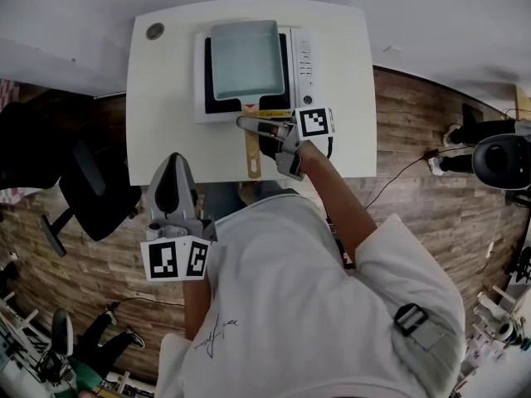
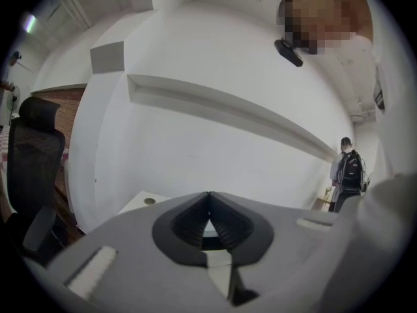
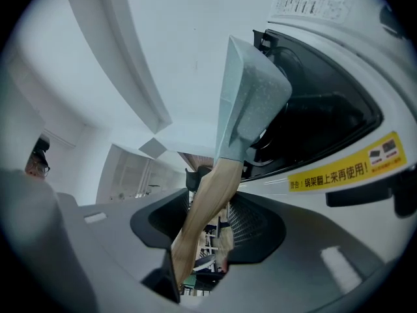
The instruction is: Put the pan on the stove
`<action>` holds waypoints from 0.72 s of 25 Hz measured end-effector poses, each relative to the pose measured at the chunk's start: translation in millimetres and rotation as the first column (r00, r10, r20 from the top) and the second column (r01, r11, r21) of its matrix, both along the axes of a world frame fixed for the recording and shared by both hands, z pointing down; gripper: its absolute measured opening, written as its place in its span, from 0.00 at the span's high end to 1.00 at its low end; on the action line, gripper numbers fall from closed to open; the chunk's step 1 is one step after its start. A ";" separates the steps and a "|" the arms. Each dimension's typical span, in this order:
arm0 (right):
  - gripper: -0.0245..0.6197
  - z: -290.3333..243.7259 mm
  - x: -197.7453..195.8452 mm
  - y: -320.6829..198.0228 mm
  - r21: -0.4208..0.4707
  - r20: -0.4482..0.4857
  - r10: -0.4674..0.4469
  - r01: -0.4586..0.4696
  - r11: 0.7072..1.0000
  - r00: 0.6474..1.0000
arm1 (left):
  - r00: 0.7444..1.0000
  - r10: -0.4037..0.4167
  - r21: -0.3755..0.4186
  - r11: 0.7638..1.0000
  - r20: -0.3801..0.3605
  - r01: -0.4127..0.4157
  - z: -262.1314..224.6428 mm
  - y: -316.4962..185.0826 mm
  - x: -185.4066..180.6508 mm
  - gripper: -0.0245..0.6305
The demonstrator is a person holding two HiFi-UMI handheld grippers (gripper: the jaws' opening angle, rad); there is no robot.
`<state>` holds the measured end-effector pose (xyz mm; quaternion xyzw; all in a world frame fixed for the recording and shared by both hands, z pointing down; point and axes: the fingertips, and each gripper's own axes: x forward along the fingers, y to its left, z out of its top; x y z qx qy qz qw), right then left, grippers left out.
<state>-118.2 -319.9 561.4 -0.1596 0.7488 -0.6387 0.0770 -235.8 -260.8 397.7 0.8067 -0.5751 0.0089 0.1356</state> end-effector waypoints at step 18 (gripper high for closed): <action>0.60 -21.4 50.1 22.5 0.037 -0.087 0.397 -0.395 0.918 0.914 | 0.977 0.208 0.026 0.978 -0.040 -0.208 -20.5 -4.7 -16.1 0.95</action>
